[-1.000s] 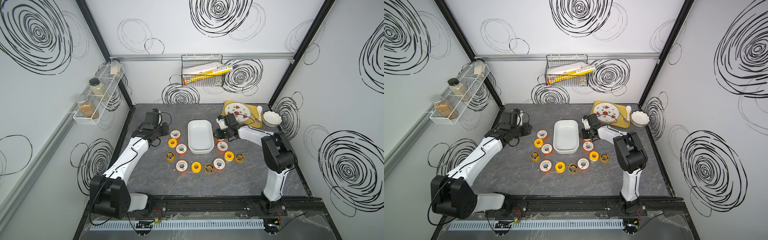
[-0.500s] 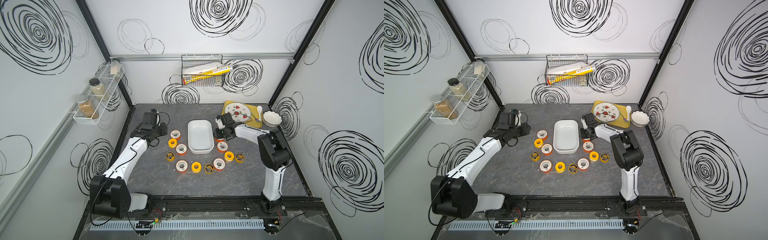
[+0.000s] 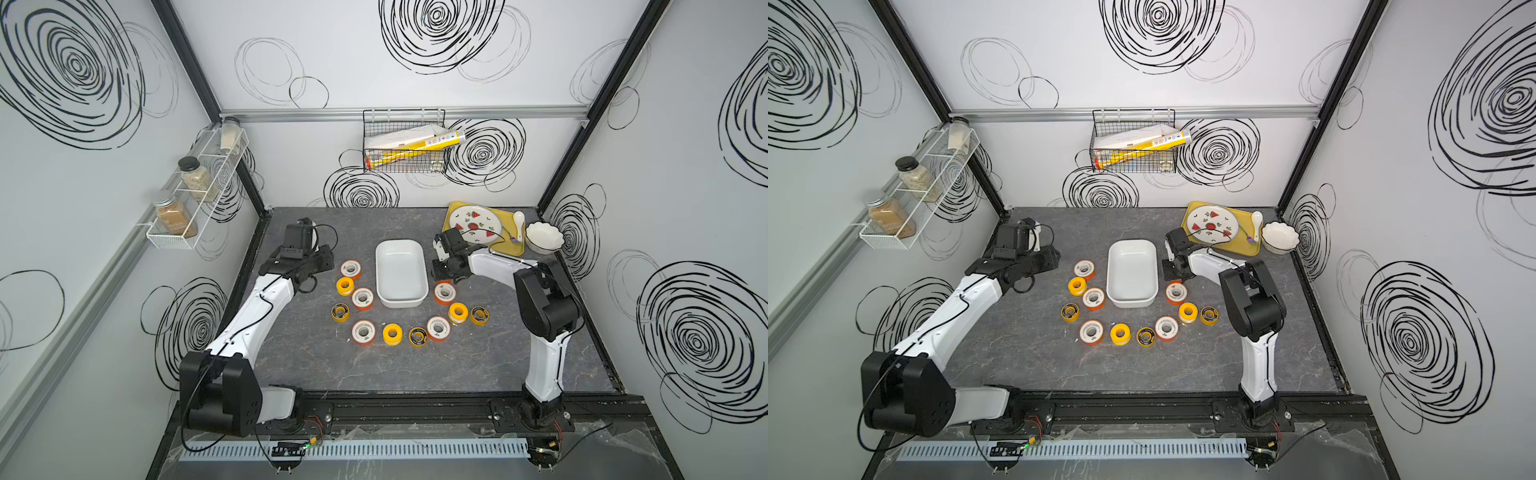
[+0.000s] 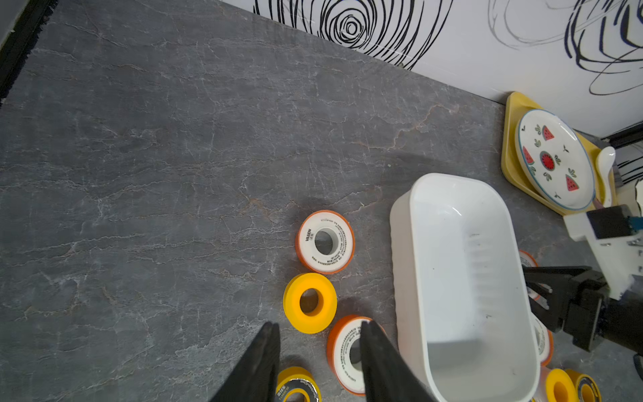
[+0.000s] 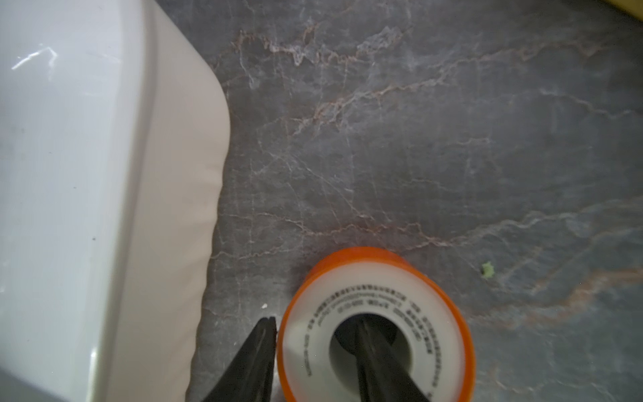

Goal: Put the sealing tape into the storage box
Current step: Pick up the sealing tape at the center of the board.

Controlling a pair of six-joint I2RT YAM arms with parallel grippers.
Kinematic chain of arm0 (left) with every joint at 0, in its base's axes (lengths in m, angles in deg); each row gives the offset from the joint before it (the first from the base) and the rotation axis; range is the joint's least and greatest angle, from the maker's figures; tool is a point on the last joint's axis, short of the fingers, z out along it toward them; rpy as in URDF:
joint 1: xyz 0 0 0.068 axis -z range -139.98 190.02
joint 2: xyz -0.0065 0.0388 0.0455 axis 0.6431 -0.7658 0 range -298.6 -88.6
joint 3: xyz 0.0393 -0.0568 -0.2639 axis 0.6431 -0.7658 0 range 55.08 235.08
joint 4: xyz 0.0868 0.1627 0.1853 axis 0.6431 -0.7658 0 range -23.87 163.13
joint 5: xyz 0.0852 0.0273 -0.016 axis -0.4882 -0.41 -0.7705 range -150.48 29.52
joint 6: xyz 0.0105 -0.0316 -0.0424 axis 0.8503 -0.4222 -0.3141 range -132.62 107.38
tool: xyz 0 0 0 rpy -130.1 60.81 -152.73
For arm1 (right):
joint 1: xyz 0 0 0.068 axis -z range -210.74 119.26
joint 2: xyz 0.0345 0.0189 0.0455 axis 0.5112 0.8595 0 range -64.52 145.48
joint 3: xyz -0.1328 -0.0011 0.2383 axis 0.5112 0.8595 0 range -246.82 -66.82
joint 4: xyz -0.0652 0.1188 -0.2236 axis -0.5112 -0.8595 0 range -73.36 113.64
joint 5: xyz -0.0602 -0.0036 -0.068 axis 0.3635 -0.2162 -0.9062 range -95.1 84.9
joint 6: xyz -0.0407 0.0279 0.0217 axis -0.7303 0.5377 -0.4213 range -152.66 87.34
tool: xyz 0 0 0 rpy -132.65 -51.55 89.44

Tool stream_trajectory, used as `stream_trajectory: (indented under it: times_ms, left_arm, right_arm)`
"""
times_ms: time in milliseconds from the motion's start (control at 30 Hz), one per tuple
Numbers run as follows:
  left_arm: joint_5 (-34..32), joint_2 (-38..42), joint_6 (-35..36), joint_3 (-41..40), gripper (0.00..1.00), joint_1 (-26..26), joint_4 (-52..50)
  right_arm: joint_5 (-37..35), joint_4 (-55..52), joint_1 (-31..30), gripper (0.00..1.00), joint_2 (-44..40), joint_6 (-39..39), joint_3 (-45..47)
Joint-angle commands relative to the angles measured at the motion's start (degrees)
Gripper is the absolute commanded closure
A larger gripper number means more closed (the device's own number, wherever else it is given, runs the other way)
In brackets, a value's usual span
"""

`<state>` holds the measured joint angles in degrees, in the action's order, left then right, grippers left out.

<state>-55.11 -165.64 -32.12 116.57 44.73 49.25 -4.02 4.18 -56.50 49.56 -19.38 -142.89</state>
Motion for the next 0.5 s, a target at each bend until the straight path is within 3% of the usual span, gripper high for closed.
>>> stream_trajectory:
  times_ms: [0, 467]
  left_arm:
    - [0.5, 0.3, -0.2, -0.2, 0.55, -0.6, 1.8]
    - [0.7, 0.1, -0.4, -0.1, 0.55, -0.9, 1.7]
  right_arm:
    - [-2.8, -3.2, -0.4, 0.57, 0.9, -0.4, -1.7]
    - [-8.0, -6.1, -1.3, 0.61, 4.9, -0.2, -4.7]
